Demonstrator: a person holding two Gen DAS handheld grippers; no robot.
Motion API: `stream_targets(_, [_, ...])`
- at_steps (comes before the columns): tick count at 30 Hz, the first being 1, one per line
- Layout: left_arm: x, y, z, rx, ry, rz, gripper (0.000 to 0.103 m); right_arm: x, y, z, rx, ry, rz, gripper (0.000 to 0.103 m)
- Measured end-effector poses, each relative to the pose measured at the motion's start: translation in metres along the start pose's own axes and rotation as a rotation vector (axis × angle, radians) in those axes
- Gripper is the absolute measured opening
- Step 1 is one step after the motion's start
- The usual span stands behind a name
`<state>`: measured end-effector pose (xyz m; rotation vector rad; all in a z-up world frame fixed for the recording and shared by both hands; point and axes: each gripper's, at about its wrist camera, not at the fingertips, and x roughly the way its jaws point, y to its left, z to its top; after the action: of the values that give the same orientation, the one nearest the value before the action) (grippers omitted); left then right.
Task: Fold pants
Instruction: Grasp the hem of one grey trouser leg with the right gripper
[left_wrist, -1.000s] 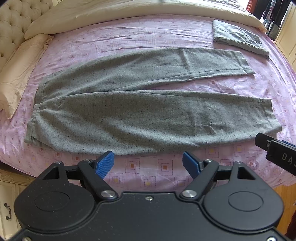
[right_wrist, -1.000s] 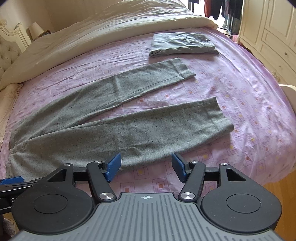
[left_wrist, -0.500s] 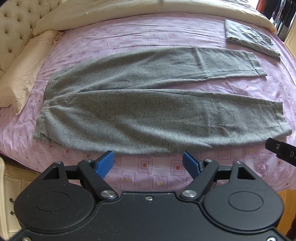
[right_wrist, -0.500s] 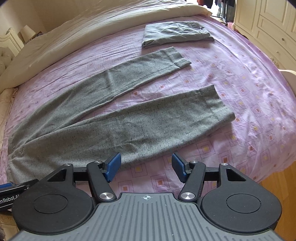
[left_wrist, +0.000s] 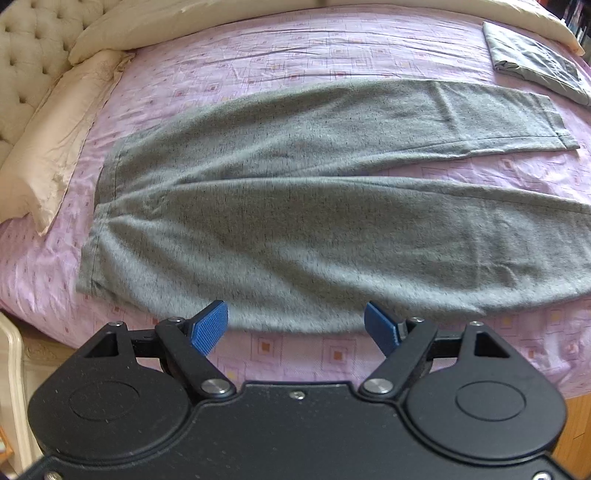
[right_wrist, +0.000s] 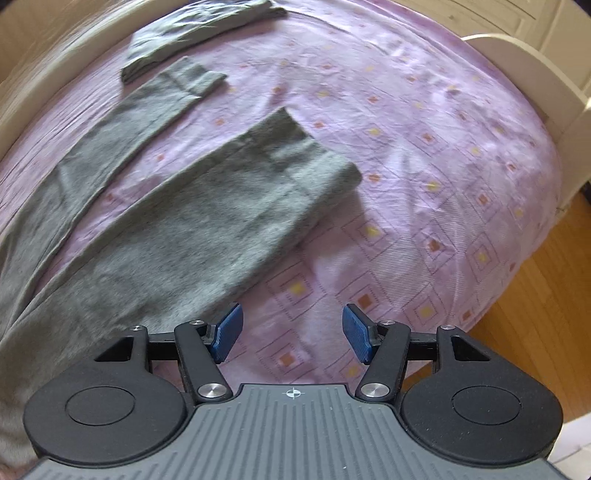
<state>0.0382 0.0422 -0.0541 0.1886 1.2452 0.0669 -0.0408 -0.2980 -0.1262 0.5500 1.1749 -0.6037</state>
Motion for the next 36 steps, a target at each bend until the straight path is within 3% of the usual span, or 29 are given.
stream_targets(5, [0.020, 0.009, 0.019, 0.043, -0.009, 0.019, 0.081, 0.030, -0.014, 0.020, 0.170, 0.013, 0.040, 0.057])
stream_targets(7, [0.029, 0.015, 0.027, 0.051, 0.004, 0.023, 0.081, 0.044, -0.011, 0.028, 0.209, 0.030, 0.017, 0.045])
stream_targets(11, [0.045, 0.025, 0.040, 0.056, 0.019, 0.029, 0.081, 0.065, 0.004, 0.045, 0.239, 0.070, 0.004, 0.035])
stream_targets(13, [0.053, 0.032, 0.046, 0.050, 0.025, 0.028, 0.081, 0.066, 0.018, 0.055, 0.215, 0.058, 0.012, 0.007])
stream_targets(14, [0.056, 0.035, 0.049, 0.045, 0.030, 0.028, 0.081, 0.064, 0.025, 0.060, 0.196, 0.044, 0.034, 0.003])
stream_targets(20, [0.078, 0.058, 0.052, 0.007, 0.069, 0.046, 0.081, 0.042, 0.042, 0.080, 0.194, -0.045, 0.146, 0.004])
stream_targets(30, [0.093, 0.076, 0.040, -0.051, 0.127, 0.067, 0.081, 0.068, 0.001, 0.046, 0.234, 0.074, -0.037, 0.004])
stream_targets(33, [0.093, 0.071, 0.042, -0.024, 0.119, 0.057, 0.081, 0.063, -0.009, 0.042, 0.297, 0.049, 0.012, 0.005])
stream_targets(36, [0.092, 0.065, 0.045, 0.004, 0.107, 0.037, 0.081, 0.052, -0.009, 0.049, 0.289, -0.010, -0.025, 0.004])
